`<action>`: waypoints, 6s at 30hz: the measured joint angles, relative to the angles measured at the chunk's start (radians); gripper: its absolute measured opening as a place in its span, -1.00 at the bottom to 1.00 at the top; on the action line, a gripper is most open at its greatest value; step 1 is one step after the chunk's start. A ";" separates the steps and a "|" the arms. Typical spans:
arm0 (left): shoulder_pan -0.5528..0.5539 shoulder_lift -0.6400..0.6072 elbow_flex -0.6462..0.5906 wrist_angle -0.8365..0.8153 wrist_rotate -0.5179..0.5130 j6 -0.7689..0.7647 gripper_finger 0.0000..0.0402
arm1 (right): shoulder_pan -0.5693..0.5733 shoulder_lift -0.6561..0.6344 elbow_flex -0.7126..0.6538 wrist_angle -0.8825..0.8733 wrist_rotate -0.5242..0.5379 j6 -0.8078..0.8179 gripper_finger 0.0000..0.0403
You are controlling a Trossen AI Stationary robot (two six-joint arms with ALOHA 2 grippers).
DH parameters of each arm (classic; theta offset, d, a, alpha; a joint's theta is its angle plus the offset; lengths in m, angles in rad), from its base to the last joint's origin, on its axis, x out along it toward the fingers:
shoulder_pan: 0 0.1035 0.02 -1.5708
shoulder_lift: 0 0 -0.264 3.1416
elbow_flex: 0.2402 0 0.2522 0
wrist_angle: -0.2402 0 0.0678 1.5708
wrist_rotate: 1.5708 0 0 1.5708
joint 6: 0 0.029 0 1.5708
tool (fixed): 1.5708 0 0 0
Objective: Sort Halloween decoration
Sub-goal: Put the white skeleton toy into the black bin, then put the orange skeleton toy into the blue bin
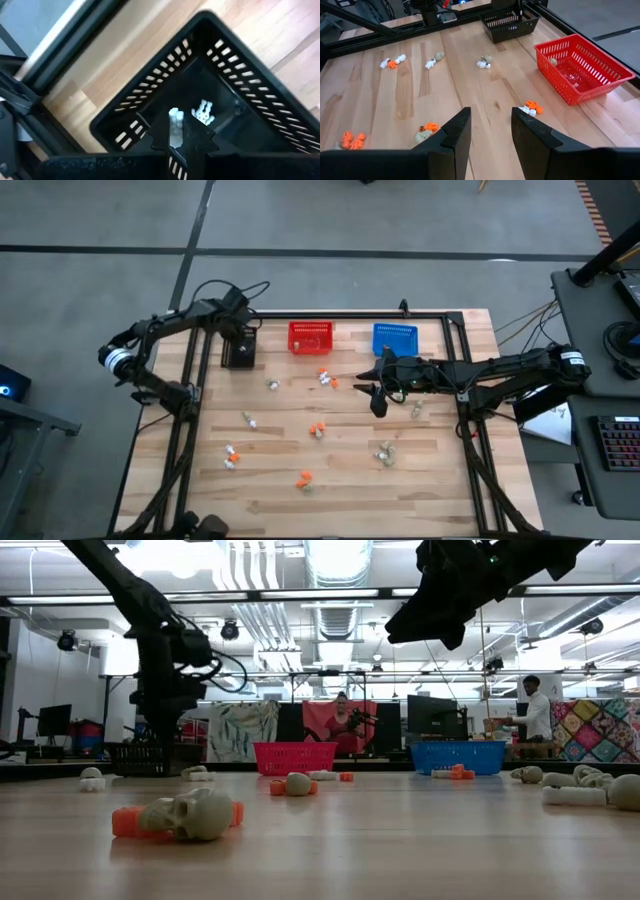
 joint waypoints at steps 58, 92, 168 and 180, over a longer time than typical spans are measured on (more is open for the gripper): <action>-0.019 0.099 0.000 -0.008 0.008 -0.003 -0.60 | 0.000 0.000 0.000 -0.001 0.000 -0.003 -0.37; -0.242 -0.279 0.074 0.078 0.105 -0.161 -0.32 | 0.000 0.000 0.000 0.018 0.032 0.089 -0.37; -0.627 -0.455 -0.183 0.656 0.097 -0.298 -0.32 | -0.142 0.770 0.632 -0.562 0.079 0.532 -0.37; -0.627 -0.455 -0.183 0.655 0.097 -0.298 -0.32 | -0.132 0.770 0.578 -0.499 0.078 0.555 -0.37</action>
